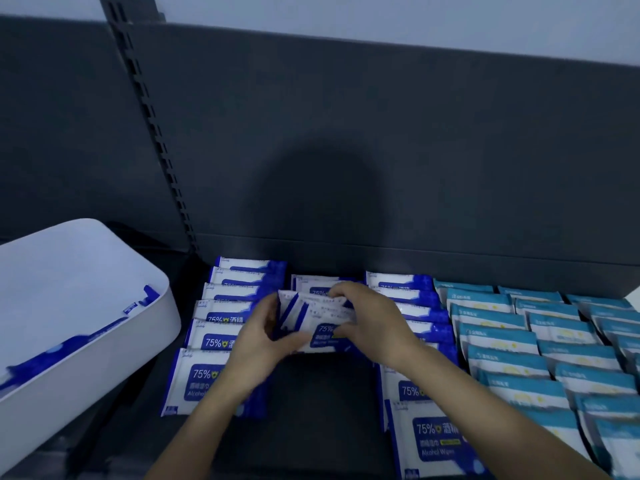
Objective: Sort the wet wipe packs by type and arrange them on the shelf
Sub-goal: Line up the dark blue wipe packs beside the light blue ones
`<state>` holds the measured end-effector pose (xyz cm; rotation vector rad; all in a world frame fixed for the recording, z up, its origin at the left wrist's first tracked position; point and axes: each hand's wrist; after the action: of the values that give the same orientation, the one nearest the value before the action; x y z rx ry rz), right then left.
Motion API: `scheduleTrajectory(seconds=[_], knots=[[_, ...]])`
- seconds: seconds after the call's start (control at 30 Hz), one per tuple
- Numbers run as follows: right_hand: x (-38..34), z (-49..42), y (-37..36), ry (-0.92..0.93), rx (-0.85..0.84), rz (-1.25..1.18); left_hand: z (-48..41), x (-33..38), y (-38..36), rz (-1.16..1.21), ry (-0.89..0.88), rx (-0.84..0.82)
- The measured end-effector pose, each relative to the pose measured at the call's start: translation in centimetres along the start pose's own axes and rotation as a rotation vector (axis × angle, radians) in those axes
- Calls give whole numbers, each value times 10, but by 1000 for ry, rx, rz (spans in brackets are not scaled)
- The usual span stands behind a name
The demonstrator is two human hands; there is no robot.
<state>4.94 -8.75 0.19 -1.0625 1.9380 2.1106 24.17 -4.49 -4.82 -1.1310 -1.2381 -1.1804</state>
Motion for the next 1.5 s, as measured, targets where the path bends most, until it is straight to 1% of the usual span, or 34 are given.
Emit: scheduleTrajectory(seconds=[0.03, 0.07, 0.13, 0.23, 0.37, 0.43, 0.53, 0.6, 0.67, 0.73, 0.77, 0.83, 0.9, 1.07, 1.2, 1.33, 1.4, 1.5], knots=[[0, 1, -4, 45, -44, 53, 2, -3, 0, -157, 1, -53], [1, 2, -10, 84, -88, 110, 5, -4, -2, -252, 1, -71], [3, 3, -20, 149, -133, 250, 8, -7, -6, -351, 19, -41], [8, 2, -23, 188, -135, 479, 9, -16, -11, -406, 54, -32], [9, 1, -22, 160, -215, 576, 10, -20, -21, -312, 64, -70], [7, -1, -23, 145, -256, 567, 11, -20, -25, -276, 67, -56], [4, -13, -19, 109, -279, 483, 6, -9, -30, -288, 61, 8], [6, -28, -14, 86, -297, 428, -6, -1, -29, -213, 91, 10], [10, -42, -9, 84, -328, 445, -19, 5, -27, -98, 161, -17], [12, -51, -7, 81, -381, 485, -31, 9, -24, 8, 270, -42], [13, -53, -7, 69, -417, 488, -38, 4, -21, 39, 322, -39], [15, -54, -8, 39, -463, 464, -51, -3, -19, 61, 364, -33], [16, -52, -11, 29, -473, 442, -61, -5, -20, 38, 386, -34], [14, -37, -16, 21, -518, 395, -61, 9, -23, -45, 377, -55], [13, -32, -17, 11, -499, 378, -61, 22, -29, -97, 391, -41], [13, -33, -18, -13, -524, 367, -63, 19, -29, -148, 392, -55], [13, -33, -19, -10, -508, 346, -58, 23, -30, -197, 360, -67], [14, -23, -21, 38, -425, 369, -45, 22, -31, -268, 239, -59]])
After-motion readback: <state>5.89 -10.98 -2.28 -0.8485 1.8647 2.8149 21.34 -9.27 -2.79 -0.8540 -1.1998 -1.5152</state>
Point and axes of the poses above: each hand's wrist, its own z-axis away from the middle knuckle, its own y-axis out of the back of the hand, x = y × z, and after that the axes turned 2 degrees about z, right-handed
